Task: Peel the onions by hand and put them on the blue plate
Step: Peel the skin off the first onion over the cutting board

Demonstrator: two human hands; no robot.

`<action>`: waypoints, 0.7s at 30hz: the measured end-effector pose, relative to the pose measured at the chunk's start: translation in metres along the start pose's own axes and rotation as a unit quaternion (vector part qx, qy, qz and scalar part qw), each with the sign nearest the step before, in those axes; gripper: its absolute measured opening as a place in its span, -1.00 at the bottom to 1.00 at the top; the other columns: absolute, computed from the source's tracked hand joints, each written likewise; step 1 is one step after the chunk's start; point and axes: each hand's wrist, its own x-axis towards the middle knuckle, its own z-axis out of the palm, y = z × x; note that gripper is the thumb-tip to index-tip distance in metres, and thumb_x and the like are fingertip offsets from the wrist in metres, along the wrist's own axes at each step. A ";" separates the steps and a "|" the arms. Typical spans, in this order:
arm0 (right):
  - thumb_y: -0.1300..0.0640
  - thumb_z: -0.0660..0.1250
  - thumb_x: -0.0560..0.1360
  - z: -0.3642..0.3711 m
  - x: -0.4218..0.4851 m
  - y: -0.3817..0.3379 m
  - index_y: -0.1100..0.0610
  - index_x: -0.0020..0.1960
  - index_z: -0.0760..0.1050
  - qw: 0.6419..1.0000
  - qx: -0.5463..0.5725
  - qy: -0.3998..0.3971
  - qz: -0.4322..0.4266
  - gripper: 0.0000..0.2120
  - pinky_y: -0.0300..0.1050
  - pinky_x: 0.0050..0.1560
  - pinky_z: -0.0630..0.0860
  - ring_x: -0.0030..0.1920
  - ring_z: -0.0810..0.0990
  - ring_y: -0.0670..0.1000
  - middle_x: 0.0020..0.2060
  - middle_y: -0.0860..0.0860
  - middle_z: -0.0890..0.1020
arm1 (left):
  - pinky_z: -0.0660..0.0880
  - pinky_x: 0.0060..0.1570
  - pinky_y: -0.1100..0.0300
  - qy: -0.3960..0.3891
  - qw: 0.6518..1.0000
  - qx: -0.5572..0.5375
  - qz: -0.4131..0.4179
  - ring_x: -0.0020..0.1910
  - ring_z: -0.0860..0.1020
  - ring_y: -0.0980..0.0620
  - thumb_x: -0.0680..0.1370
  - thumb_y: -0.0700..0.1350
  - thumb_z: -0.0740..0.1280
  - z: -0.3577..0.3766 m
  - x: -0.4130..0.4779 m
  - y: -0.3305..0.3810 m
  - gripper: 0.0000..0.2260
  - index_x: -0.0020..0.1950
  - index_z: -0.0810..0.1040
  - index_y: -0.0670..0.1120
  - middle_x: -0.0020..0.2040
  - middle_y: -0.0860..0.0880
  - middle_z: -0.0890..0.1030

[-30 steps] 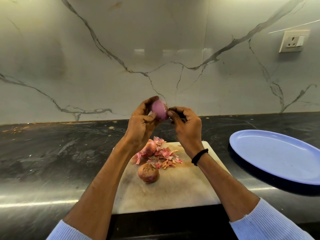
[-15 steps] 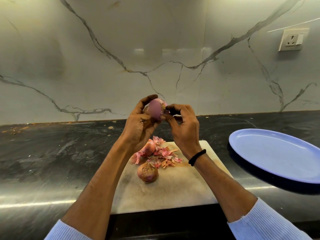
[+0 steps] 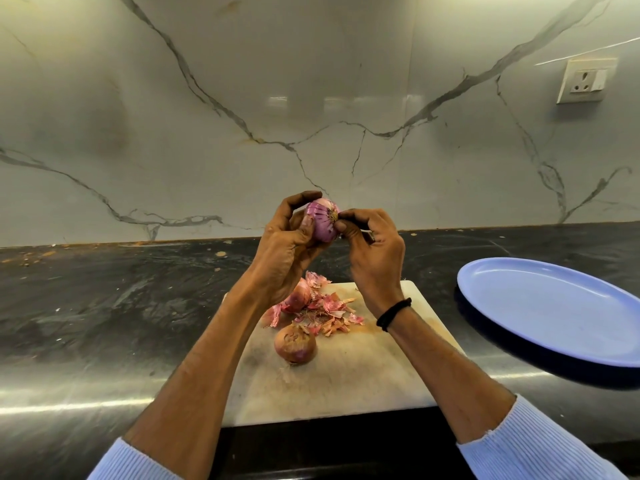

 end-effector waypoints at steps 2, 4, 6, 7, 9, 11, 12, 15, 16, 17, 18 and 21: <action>0.29 0.44 0.50 -0.001 0.001 0.000 0.25 0.03 0.64 1.000 0.006 0.008 0.009 -0.88 -0.10 0.02 0.63 -0.01 0.62 -0.05 -0.05 0.08 0.62 | 0.63 0.10 0.02 0.002 1.000 -0.003 -0.003 0.15 0.62 -0.12 0.64 -0.35 0.15 0.001 0.000 -0.002 -0.67 0.37 0.43 -0.11 0.18 -0.10 0.58; 0.30 0.43 0.50 -0.001 0.002 0.001 0.26 0.03 0.65 1.000 0.011 0.005 0.020 -0.88 -0.08 0.01 0.65 -0.02 0.63 -0.03 -0.06 0.07 0.63 | 0.63 0.10 0.01 0.009 1.000 0.000 -0.005 0.14 0.61 -0.11 0.64 -0.36 0.16 0.002 0.001 -0.004 -0.67 0.36 0.42 -0.12 0.18 -0.12 0.57; 0.31 0.42 0.51 -0.002 0.004 0.001 0.27 0.05 0.65 0.999 0.010 -0.009 0.034 -0.87 -0.13 0.00 0.65 -0.03 0.64 -0.03 -0.06 0.07 0.63 | 0.63 0.10 -0.01 0.010 1.000 0.012 -0.003 0.15 0.61 -0.10 0.64 -0.37 0.17 0.001 0.002 -0.006 -0.69 0.34 0.42 -0.11 0.19 -0.13 0.55; 0.31 0.41 0.52 -0.002 0.004 0.001 0.26 0.06 0.65 0.999 0.002 -0.018 0.037 -0.87 -0.16 0.00 0.64 -0.04 0.64 -0.03 -0.07 0.07 0.63 | 0.64 0.09 0.00 0.009 1.000 0.019 -0.002 0.14 0.61 -0.09 0.64 -0.37 0.17 0.001 0.002 -0.007 -0.70 0.32 0.42 -0.10 0.19 -0.13 0.55; 0.32 0.40 0.52 -0.002 0.005 0.003 0.25 0.07 0.65 0.999 -0.017 -0.035 0.034 -0.85 -0.19 0.01 0.63 -0.04 0.64 -0.04 -0.07 0.07 0.63 | 0.64 0.06 0.02 0.007 1.000 0.031 0.001 0.11 0.63 -0.06 0.64 -0.37 0.17 0.000 0.002 -0.008 -0.71 0.30 0.43 -0.09 0.18 -0.13 0.54; 0.32 0.40 0.52 -0.003 0.007 0.004 0.24 0.09 0.65 0.998 -0.036 -0.050 0.031 -0.84 -0.21 0.02 0.62 -0.03 0.63 -0.04 -0.06 0.07 0.63 | 0.64 0.06 0.02 0.005 0.999 0.036 0.003 0.11 0.63 -0.06 0.64 -0.37 0.18 -0.001 0.003 -0.009 -0.71 0.29 0.42 -0.09 0.19 -0.14 0.53; 0.32 0.40 0.52 -0.004 0.007 0.005 0.24 0.09 0.65 0.997 -0.045 -0.057 0.028 -0.84 -0.23 0.03 0.62 -0.03 0.63 -0.05 -0.06 0.07 0.63 | 0.64 0.07 0.01 0.004 0.999 0.039 0.005 0.12 0.62 -0.07 0.64 -0.36 0.18 -0.002 0.003 -0.010 -0.71 0.29 0.42 -0.09 0.20 -0.14 0.53; 0.34 0.38 0.54 -0.006 0.010 0.007 0.23 0.07 0.64 0.993 -0.075 -0.084 0.023 -0.86 -0.35 0.00 0.56 -0.06 0.59 -0.15 -0.08 0.03 0.62 | 0.63 0.09 -0.02 0.004 0.999 0.053 0.011 0.16 0.60 -0.10 0.63 -0.35 0.20 -0.003 0.003 -0.010 -0.72 0.28 0.44 -0.07 0.23 -0.16 0.51; 0.34 0.36 0.55 -0.006 0.010 0.007 0.21 0.06 0.62 0.992 -0.077 -0.093 0.029 -0.87 -0.36 -0.01 0.56 -0.06 0.58 -0.15 -0.08 0.03 0.61 | 0.63 0.10 -0.03 0.004 0.998 0.060 0.014 0.16 0.59 -0.10 0.63 -0.35 0.20 -0.004 0.003 -0.011 -0.72 0.27 0.44 -0.06 0.24 -0.17 0.51; 0.34 0.35 0.56 -0.006 0.010 0.007 0.18 0.05 0.61 0.991 -0.070 -0.103 0.040 -0.86 -0.34 -0.01 0.56 -0.06 0.59 -0.13 -0.08 0.03 0.61 | 0.63 0.10 -0.03 0.004 0.997 0.068 0.017 0.16 0.59 -0.10 0.63 -0.34 0.21 -0.004 0.003 -0.011 -0.72 0.27 0.45 -0.05 0.25 -0.17 0.51; 0.34 0.33 0.57 -0.007 0.010 0.007 0.13 0.04 0.59 0.990 -0.059 -0.113 0.054 -0.85 -0.30 0.00 0.58 -0.05 0.60 -0.08 -0.08 0.04 0.62 | 0.63 0.09 -0.02 0.004 0.997 0.075 0.020 0.16 0.60 -0.09 0.63 -0.34 0.21 -0.004 0.003 -0.011 -0.72 0.26 0.45 -0.04 0.25 -0.16 0.51; 0.31 0.32 0.59 -0.006 0.012 0.009 0.08 0.03 0.57 0.988 -0.041 -0.129 0.079 -0.85 -0.14 0.03 0.62 -0.01 0.63 0.02 -0.07 0.05 0.64 | 0.63 0.09 -0.01 0.002 0.997 0.072 0.022 0.19 0.59 -0.10 0.63 -0.35 0.21 -0.006 0.004 -0.011 -0.71 0.26 0.47 -0.05 0.25 -0.14 0.51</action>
